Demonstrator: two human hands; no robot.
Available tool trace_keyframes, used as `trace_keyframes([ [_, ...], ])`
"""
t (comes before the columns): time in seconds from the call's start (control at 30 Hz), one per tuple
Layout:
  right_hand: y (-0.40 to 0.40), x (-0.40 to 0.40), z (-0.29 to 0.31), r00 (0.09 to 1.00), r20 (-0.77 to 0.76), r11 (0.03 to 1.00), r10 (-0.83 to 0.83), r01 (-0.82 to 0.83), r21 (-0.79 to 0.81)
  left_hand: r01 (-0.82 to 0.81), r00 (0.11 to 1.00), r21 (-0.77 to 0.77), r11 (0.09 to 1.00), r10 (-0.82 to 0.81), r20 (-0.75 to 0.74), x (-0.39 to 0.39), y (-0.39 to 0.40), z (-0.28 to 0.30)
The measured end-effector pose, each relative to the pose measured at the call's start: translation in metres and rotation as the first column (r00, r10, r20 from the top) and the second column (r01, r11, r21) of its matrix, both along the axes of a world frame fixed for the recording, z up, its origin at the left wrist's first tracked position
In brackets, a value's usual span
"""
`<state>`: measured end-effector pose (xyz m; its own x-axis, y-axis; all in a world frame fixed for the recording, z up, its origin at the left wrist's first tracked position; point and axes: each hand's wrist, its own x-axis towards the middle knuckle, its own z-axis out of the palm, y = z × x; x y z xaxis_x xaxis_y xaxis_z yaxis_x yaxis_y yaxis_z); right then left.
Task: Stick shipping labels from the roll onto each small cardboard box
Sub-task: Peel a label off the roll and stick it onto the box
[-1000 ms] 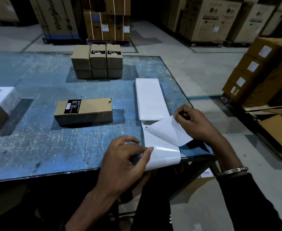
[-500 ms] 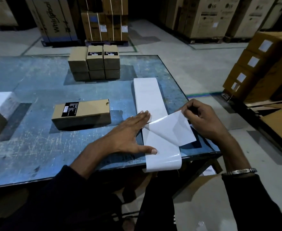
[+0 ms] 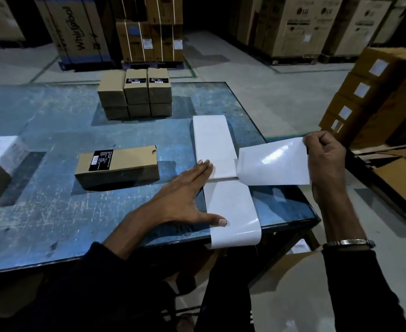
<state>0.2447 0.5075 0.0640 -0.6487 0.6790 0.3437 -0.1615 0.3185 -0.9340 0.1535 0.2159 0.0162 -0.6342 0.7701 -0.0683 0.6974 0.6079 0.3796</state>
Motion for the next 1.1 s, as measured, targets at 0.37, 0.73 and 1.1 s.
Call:
trace_keyframes([
  [0.37, -0.004, -0.002, 0.029, 0.999, -0.047, 0.998, -0.007, 0.009, 0.054, 0.006, 0.999, 0.085, 0.996, -0.001, -0.054, 0.005, -0.004, -0.003],
  [0.73, -0.036, 0.007, 0.061, 0.980, -0.121, 0.945, 0.157, -0.113, 0.306, -0.410, 0.908, 0.693, 0.593, 0.192, 0.373, 0.018, -0.001, 0.017],
  [1.1, -0.103, 0.010, 0.059, 0.824, 0.063, 0.753, 0.563, -0.544, 0.370, -0.806, 0.494, 0.415, 0.422, 0.095, 0.864, 0.029, -0.034, 0.070],
])
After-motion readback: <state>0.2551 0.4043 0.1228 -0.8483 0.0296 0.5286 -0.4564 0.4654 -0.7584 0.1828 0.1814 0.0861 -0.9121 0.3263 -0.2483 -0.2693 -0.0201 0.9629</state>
